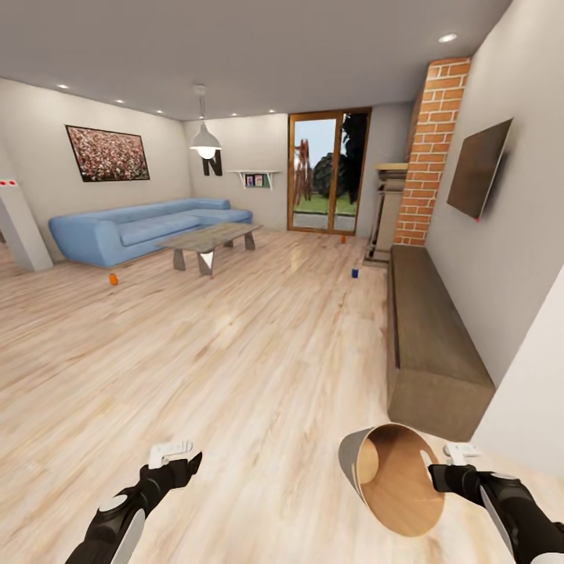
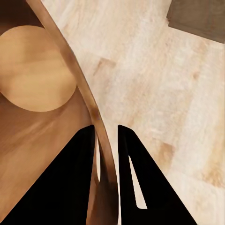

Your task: Put the three can of soda from the living room inside the tash can in the kitchen.

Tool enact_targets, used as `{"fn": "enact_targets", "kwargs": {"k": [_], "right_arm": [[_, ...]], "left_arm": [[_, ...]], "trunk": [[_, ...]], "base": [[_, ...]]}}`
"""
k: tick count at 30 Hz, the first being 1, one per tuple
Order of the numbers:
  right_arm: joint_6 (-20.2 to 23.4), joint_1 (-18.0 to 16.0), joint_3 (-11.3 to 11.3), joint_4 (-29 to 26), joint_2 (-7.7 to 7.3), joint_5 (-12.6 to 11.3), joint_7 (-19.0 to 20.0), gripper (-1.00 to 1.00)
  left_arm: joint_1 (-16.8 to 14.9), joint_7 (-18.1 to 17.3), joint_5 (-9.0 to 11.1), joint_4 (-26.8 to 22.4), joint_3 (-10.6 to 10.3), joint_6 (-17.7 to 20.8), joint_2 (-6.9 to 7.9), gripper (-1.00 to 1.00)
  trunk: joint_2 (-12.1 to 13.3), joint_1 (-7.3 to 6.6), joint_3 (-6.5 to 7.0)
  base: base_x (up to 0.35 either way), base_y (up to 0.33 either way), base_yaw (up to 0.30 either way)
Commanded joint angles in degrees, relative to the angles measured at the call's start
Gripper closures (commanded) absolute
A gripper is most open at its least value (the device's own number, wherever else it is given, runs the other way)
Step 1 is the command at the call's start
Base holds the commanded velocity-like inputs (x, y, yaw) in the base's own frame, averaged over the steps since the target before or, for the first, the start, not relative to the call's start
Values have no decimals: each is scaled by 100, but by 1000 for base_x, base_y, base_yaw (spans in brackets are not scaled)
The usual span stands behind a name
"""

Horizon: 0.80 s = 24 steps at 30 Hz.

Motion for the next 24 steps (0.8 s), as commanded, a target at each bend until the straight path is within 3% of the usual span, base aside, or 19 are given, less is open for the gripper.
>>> {"fn": "enact_targets", "kwargs": {"k": [1, 24], "right_arm": [[11, 5, -9, -6, 2, -69, 26, 100], [11, 59, 0, -6, 47, -54, 18, 100]], "left_arm": [[0, 0, 0, 0, 0, 0, 0, -100], [0, 0, -12, 0, 0, 0, 0, -100]], "trunk": [[0, 0, 1], [0, 0, -29]], "base": [[326, 5, 0], [326, 73, 26]]}}
